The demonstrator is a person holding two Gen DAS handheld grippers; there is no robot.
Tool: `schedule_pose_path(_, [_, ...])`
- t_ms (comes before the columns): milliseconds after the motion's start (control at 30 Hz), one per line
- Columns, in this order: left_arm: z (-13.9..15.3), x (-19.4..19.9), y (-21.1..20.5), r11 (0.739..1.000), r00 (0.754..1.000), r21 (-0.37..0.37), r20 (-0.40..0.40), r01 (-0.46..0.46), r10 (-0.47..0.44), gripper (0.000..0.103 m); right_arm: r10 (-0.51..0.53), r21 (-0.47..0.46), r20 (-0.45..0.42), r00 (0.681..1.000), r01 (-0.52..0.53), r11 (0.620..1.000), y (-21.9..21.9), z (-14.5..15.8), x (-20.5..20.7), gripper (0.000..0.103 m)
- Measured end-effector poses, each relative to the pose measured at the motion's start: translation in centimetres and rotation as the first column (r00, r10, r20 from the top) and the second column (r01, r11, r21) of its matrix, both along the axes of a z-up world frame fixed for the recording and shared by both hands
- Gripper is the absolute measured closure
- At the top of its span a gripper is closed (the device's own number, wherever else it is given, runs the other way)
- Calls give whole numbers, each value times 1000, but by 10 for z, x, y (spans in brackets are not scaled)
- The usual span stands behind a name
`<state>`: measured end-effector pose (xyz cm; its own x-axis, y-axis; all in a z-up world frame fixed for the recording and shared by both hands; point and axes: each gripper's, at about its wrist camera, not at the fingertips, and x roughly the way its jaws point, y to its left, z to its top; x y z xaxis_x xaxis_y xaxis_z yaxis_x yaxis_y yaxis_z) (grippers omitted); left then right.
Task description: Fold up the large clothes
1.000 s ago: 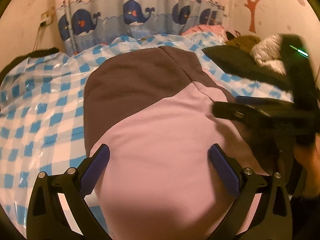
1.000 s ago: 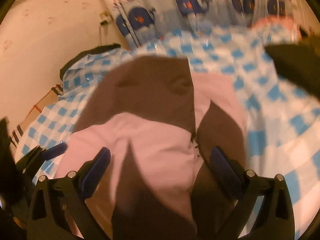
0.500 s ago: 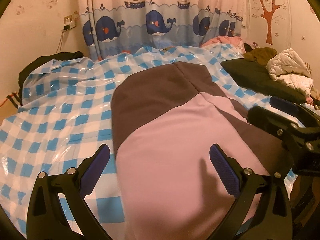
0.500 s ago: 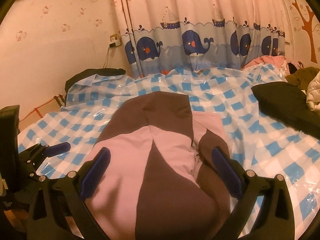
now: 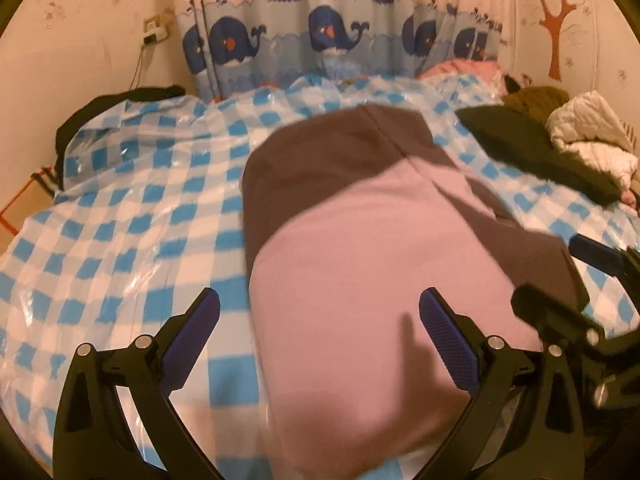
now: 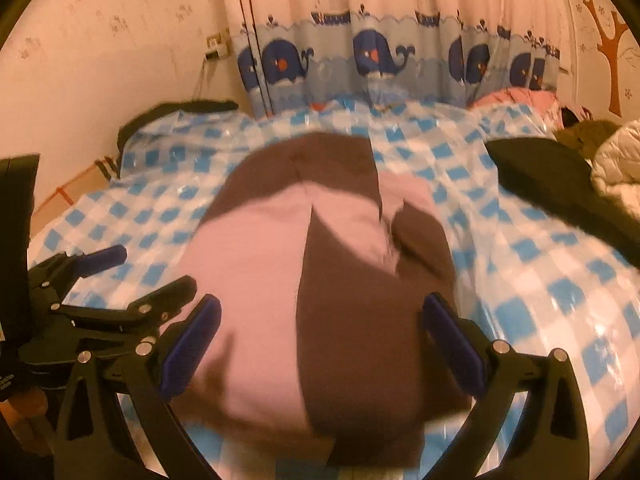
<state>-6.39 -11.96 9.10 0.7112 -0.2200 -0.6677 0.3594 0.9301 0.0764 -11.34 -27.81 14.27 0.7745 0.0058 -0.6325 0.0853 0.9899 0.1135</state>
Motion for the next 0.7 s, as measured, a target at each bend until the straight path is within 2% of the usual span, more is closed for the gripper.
schedule_pose_path(67, [0,-13,4,1000,1000,-5,6,-28,28,7,-4,2,-38,999,4,1000,3,-1,-8,6])
schedule_pose_path(100, [-2,-19,8,999,999,-23,-16,-48,47,7,-6,3,-48,999,6,1000,4,-1,-12,6])
schedule_pose_path(333, [-5,-55,15,994,993,-32,-58,-102,100,8,-41,-71,-48,998,37,997,13,11,-46,6])
schedule_pose_path(500, [4,-71,16,994,994,-19,-22,-109,109,7,-67,-95,-60,996,62,994,7,9,-55,6])
schedule_pose_path(700, [16,-75,20,992,993,-44,-11,-114,114,8,-65,-91,-69,996,58,994,3,7,-59,6])
